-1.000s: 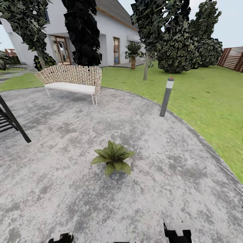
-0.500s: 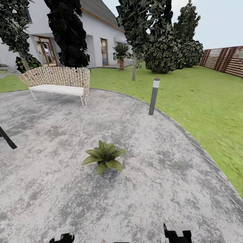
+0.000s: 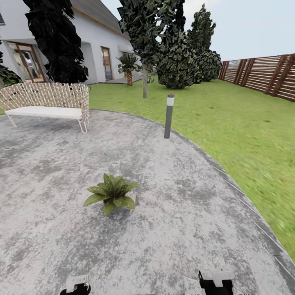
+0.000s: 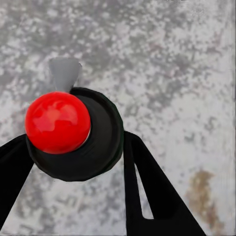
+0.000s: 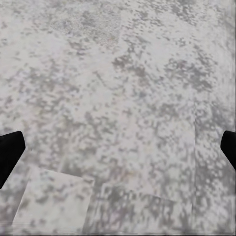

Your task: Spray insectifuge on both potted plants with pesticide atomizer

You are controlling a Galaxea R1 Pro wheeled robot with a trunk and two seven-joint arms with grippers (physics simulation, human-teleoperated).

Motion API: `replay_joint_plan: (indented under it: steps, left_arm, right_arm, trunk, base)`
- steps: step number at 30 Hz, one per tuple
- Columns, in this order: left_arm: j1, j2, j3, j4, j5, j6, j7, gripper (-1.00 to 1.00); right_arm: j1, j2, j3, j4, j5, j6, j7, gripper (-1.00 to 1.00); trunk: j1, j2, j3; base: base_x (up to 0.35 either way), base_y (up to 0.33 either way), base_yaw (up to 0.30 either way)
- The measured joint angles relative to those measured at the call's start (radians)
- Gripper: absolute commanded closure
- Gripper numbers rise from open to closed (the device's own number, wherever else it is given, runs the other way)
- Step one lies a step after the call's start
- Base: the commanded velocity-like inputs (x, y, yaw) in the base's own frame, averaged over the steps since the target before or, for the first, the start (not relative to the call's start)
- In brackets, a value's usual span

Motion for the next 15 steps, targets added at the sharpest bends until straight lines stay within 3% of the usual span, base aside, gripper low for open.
replay_joint_plan:
  steps: [10,15]
  left_arm:
    - [0.000,0.000,0.000,0.000,-0.001,0.001,0.002,1.00]
    - [0.000,-0.009,-0.002,-0.001,-0.043,0.001,0.002,1.00]
  right_arm:
    - [0.000,-0.001,0.001,0.001,-0.001,0.000,0.001,-1.00]
    - [0.000,-0.002,0.002,0.001,-0.001,0.000,0.002,-1.00]
  trunk:
    - [0.000,0.000,0.000]
    - [0.000,0.000,0.000]
  base:
    - [0.000,0.000,-0.300]
    - [0.000,0.000,-0.300]
